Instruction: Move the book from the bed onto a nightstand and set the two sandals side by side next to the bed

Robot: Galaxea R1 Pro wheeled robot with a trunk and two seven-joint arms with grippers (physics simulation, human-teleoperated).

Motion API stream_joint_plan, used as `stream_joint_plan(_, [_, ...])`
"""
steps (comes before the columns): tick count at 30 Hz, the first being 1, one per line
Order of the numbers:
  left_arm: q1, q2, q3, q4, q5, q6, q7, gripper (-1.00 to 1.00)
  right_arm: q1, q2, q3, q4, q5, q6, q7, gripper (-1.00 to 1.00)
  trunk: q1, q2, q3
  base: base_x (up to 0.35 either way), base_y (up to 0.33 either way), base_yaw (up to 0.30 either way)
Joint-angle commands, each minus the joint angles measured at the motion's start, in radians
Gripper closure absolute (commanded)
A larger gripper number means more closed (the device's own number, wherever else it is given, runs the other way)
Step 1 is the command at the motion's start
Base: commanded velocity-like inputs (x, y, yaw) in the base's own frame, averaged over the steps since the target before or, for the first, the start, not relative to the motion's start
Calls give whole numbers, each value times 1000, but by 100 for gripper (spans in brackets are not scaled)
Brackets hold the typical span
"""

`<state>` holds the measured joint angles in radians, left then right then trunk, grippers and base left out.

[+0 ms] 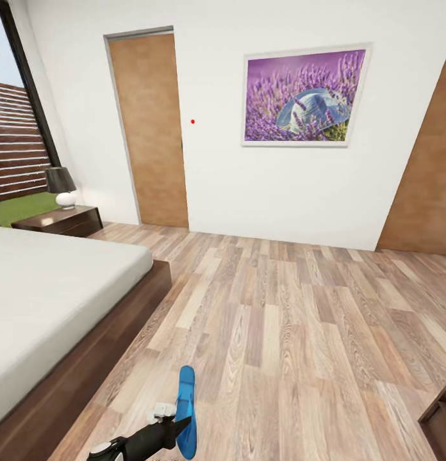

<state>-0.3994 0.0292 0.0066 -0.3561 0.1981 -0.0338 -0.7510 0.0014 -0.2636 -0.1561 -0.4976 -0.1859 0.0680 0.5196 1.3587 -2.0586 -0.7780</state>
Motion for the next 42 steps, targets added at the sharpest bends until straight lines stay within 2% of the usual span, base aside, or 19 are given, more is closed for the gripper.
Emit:
stream_joint_plan(1, [-1, 0, 1, 1, 1, -4, -4, 100, 0, 0, -3, -1, -10, 7, 5, -100, 0, 0, -1, 0, 0, 293])
stream_joint_plan(9, [-1, 0, 1, 1, 1, -4, -4, 100, 0, -1, -7, -1, -17, 8, 9, -100, 0, 0, -1, 0, 0, 283])
stream_joint_plan(18, [-1, 0, 1, 1, 1, -3, -4, 100, 0, -2, -10, -2, -21, 8, 10, -100, 0, 0, -1, 0, 0, 35])
stream_joint_plan(21, [7, 1, 1, -6, 14, -2, -10, 100, -9, 3, 4, 15, -29, -9, -7, -100, 0, 0, -1, 0, 0, 0])
stream_joint_plan(25, [7, 1, 1, -6, 13, -2, -10, 100, -9, 6, 4, 29, -30, -31, -30, -100, 0, 0, -1, 0, 0, 0])
stream_joint_plan(31, [7, 1, 1, -6, 44, -2, -10, 100, -9, 7, 4, 33, -30, -65, -63, -100, 0, 0, -1, 0, 0, 0])
stream_joint_plan(42, [7, 1, 1, -6, 47, -2, -10, 100, -9, 7, 4, 33, -30, -126, -125, -100, 0, 0, -1, 0, 0, 0])
